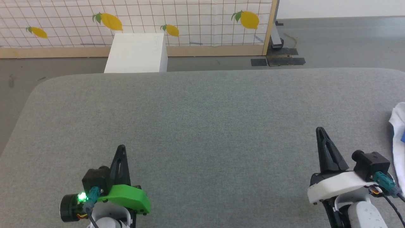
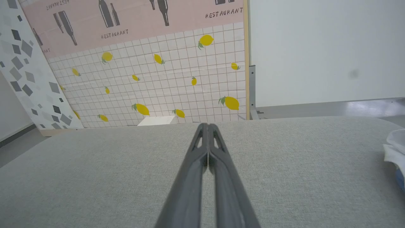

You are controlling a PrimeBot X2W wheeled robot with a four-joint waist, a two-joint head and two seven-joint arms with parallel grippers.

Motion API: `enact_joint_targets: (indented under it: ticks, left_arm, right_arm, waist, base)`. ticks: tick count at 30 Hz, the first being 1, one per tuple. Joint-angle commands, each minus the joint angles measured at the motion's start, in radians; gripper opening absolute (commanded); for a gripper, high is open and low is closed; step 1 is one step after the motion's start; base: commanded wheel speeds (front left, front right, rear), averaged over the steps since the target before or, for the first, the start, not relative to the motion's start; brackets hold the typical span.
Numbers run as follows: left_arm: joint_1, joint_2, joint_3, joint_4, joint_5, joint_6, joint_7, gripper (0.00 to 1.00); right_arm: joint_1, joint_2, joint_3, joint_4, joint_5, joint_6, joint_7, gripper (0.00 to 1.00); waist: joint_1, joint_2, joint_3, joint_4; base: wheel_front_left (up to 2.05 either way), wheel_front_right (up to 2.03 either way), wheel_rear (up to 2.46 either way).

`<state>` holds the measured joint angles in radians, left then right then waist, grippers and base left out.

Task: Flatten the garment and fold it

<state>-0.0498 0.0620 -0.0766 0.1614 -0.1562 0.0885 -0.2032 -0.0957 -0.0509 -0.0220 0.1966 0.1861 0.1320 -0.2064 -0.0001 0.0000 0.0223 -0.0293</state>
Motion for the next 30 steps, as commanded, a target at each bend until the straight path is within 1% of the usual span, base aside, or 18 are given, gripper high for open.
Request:
enact_joint_targets:
  ticks: [1, 30]
  left_arm:
    - [0.010, -0.002, 0.005, -0.008, 0.012, -0.007, 0.005, 0.00]
    - [0.022, -0.005, 0.026, -0.053, 0.054, -0.031, 0.063, 0.00]
  right_arm:
    - [0.017, 0.000, 0.003, -0.010, -0.011, 0.000, 0.005, 0.00]
    - [0.040, 0.000, 0.008, -0.064, -0.062, -0.001, 0.064, 0.00]
  waist:
    - [0.0001, 0.0000, 0.000, 0.000]
    - [0.0001, 0.0000, -0.007, 0.009]
  base:
    - [0.00, 0.00, 0.00]
    - [0.00, 0.00, 0.00]
